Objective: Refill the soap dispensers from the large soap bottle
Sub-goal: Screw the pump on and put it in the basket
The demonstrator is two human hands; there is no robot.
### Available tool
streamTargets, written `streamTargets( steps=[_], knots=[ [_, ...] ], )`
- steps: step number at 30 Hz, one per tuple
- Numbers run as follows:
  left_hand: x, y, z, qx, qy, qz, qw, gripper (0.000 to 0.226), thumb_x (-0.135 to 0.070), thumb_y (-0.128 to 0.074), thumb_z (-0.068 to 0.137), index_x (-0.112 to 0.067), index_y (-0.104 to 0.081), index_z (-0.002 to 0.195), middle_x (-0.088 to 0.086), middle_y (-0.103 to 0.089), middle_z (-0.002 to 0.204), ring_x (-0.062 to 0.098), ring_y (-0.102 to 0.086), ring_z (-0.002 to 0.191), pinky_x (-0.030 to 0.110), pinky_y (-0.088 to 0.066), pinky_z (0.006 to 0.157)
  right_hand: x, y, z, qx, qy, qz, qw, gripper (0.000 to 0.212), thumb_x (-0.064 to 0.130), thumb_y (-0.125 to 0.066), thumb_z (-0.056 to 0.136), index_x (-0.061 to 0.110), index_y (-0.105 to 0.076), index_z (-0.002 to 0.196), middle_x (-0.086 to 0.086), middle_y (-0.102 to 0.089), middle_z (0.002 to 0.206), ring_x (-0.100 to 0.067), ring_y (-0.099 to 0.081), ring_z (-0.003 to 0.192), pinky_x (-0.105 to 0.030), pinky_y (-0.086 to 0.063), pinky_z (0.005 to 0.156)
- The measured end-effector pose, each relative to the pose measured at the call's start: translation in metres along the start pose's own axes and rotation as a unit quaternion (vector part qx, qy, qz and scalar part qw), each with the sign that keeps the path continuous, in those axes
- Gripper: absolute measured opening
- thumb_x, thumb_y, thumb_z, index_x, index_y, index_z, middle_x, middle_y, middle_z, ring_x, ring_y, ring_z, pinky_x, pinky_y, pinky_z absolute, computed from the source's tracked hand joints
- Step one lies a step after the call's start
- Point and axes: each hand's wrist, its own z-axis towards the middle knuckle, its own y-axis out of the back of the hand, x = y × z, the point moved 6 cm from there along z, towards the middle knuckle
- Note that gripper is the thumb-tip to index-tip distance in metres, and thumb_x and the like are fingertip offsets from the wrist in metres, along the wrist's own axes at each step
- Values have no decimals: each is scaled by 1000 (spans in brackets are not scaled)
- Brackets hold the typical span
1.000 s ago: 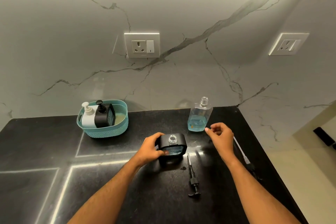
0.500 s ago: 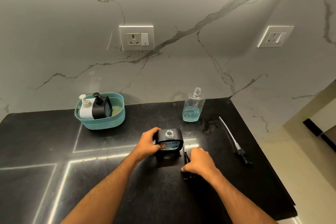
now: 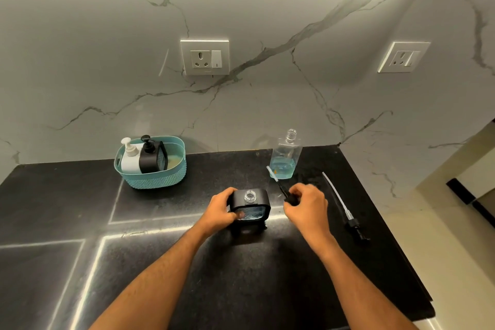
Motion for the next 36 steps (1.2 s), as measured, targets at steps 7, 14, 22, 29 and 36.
streamTargets(
  steps=[7, 14, 22, 29, 36],
  knots=[
    [2, -1, 0, 0, 12, 6, 1000, 48, -3, -82, 80, -12, -61, 122, -1, -69, 117, 11, -64, 113, 28, -54, 99, 52, 34, 9, -16, 95, 16, 995, 31, 9, -88, 66, 19, -73, 91, 5, -72, 84, -7, -65, 73, -11, -51, 69],
    [3, -1, 1, -1, 15, 13, 1000, 49, -2, -82, 80, -12, -61, 123, 0, -69, 118, 11, -64, 111, 26, -53, 98, 79, 45, 13, 14, 128, 6, 992, 30, 11, -89, 68, 19, -76, 94, 5, -73, 86, -4, -62, 71, 1, -41, 67],
    [2, -2, 2, -5, 8, 18, 1000, 47, -1, -82, 80, -10, -61, 121, 4, -69, 116, 15, -66, 110, 34, -55, 100, 100, 39, 15, 34, 159, -17, 987, 30, 13, -86, 68, 19, -77, 95, 2, -75, 89, -12, -67, 78, -24, -57, 78],
    [0, -1, 1, -17, -4, 25, 1000, 45, -5, -84, 77, -12, -62, 116, 3, -69, 109, 16, -67, 103, 38, -58, 93, 109, -14, 21, 118, 175, -72, 975, 25, 11, -72, 63, 13, -73, 89, -2, -69, 83, -19, -63, 77, -28, -50, 69],
    [1, 0, 1, -17, -12, 29, 999, 46, -7, -85, 75, -13, -62, 115, 4, -69, 107, 17, -67, 100, 39, -59, 90, 90, -54, 21, 145, 183, -63, 970, 33, 12, -72, 67, 11, -68, 99, -5, -69, 92, -24, -66, 84, -34, -55, 70]
  ],
)
